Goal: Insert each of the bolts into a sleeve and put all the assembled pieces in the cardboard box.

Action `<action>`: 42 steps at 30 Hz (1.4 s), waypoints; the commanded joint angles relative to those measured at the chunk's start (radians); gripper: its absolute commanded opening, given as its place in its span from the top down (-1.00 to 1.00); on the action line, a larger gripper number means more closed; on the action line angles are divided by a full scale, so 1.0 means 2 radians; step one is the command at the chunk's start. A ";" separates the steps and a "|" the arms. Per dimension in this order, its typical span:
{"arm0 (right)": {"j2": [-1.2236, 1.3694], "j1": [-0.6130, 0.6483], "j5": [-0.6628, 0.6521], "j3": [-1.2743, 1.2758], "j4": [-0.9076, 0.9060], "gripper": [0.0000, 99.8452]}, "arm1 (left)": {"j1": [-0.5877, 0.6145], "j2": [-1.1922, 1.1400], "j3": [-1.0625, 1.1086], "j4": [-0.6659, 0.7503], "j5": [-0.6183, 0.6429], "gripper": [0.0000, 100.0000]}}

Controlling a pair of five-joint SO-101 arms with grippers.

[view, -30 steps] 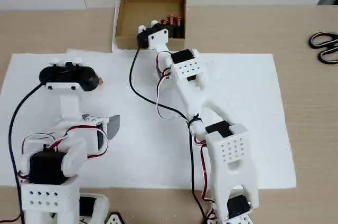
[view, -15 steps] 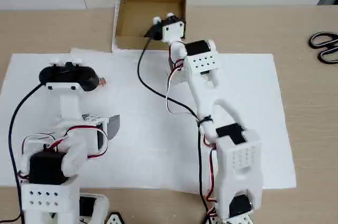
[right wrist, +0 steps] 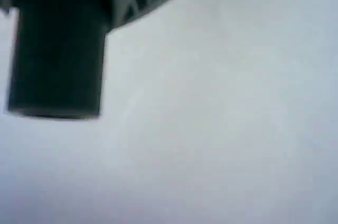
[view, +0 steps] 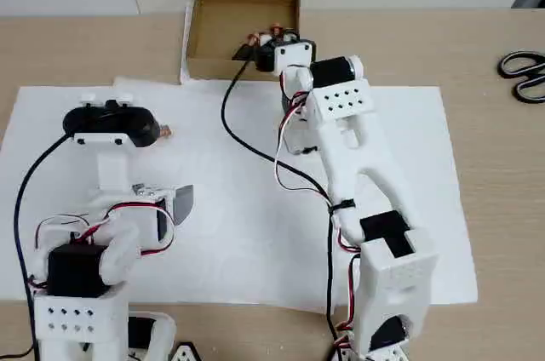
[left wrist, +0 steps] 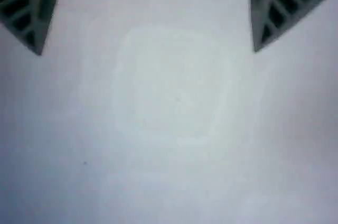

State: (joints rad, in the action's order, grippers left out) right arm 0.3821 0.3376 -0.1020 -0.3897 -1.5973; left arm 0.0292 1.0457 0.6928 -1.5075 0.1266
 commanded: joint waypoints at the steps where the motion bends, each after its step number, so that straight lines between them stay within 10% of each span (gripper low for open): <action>1: 0.011 -0.008 0.004 0.026 0.011 0.99 | 0.002 0.006 -0.003 -0.001 -0.004 0.52; 12: 0.067 -0.014 0.001 0.035 0.010 0.70 | 0.002 0.006 -0.003 -0.002 -0.004 0.52; 42: 0.102 0.004 -0.009 0.035 0.059 0.78 | 0.002 0.006 -0.003 -0.002 -0.004 0.52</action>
State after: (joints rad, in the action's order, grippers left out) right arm 0.5677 0.3360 -0.1097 -0.3161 -1.4853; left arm 0.0292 1.0457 0.6928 -1.5075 0.1266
